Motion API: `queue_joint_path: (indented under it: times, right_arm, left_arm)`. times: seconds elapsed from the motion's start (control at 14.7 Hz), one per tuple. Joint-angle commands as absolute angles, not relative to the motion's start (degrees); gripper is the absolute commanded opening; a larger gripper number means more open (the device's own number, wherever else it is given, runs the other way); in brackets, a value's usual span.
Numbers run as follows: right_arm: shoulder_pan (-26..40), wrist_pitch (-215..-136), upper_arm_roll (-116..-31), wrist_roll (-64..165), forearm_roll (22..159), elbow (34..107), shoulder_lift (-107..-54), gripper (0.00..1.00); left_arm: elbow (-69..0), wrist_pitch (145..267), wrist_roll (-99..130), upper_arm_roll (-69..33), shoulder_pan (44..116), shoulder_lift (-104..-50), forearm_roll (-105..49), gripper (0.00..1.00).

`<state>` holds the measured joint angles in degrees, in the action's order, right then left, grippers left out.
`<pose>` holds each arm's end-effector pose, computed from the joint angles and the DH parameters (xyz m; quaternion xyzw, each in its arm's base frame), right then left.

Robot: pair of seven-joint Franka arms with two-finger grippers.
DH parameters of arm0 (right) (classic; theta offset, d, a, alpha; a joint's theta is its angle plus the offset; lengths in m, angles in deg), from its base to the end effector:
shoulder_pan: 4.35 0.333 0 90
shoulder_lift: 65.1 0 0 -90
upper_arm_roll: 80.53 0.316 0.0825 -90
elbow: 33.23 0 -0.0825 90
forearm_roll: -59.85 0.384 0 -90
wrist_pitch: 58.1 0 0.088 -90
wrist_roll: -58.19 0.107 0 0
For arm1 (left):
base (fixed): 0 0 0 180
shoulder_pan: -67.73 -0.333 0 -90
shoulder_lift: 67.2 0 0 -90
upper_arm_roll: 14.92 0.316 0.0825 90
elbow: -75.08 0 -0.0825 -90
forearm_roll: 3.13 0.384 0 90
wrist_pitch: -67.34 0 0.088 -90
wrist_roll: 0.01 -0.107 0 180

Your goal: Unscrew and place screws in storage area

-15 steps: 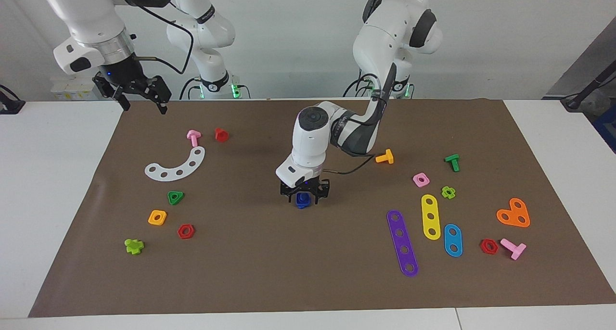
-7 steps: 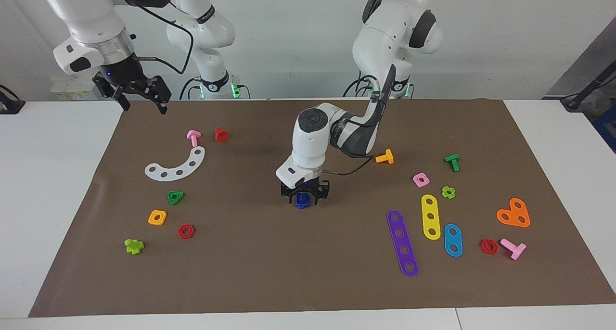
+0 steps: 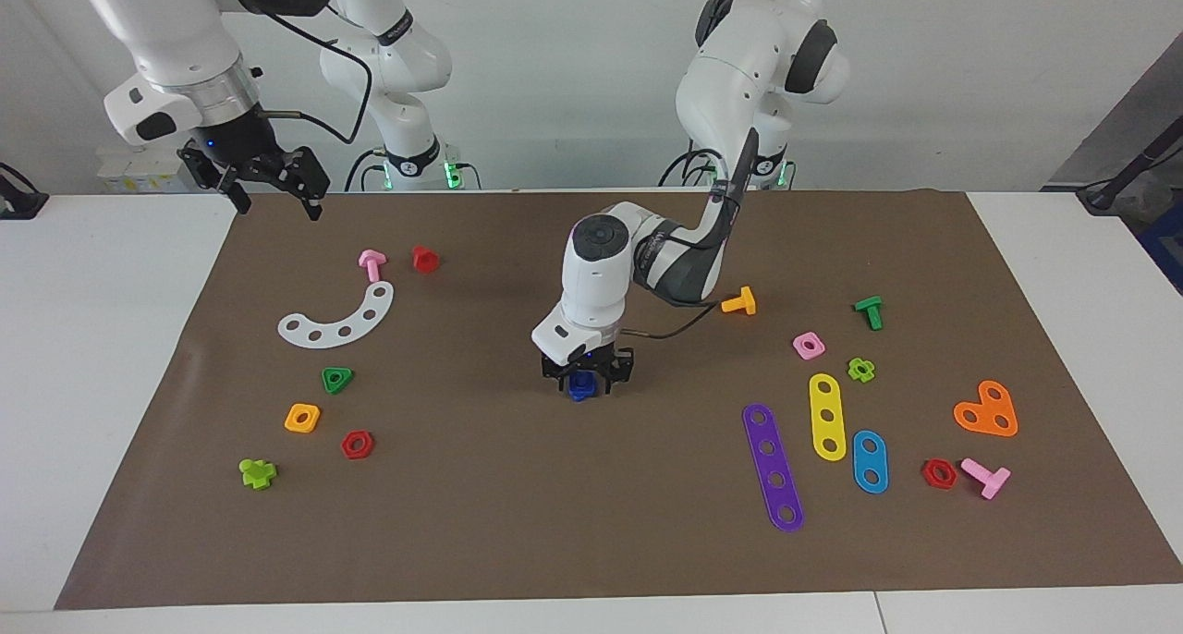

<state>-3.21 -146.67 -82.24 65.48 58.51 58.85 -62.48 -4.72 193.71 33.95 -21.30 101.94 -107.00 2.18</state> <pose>0.5375 -0.0083 0.6302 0.9975 -0.0687 -0.0071 0.0114 0.5755 -0.4659 0.3114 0.9958 -0.0679 0.0513 0.0338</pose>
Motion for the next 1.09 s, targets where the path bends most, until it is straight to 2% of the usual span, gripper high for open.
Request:
queue_joint_path:
  times: [0.0,0.48,1.02]
  right_arm:
    - [-3.82,-147.31,-82.11,63.91,58.7,60.46,-61.23,1.0]
    - [-3.91,-147.4,-82.2,63.82,58.7,60.99,-61.05,1.0]
    - [-4.61,-147.49,-82.2,63.73,58.7,61.25,-60.88,1.0]
  left_arm:
    - [-5.6,194.96,34.53,-20.54,102.8,-106.66,3.81,0.8]
    - [-5.51,194.61,34.53,-20.54,102.89,-106.57,3.81,0.72]
    - [-5.43,194.34,34.53,-20.63,102.8,-106.57,3.72,0.57]
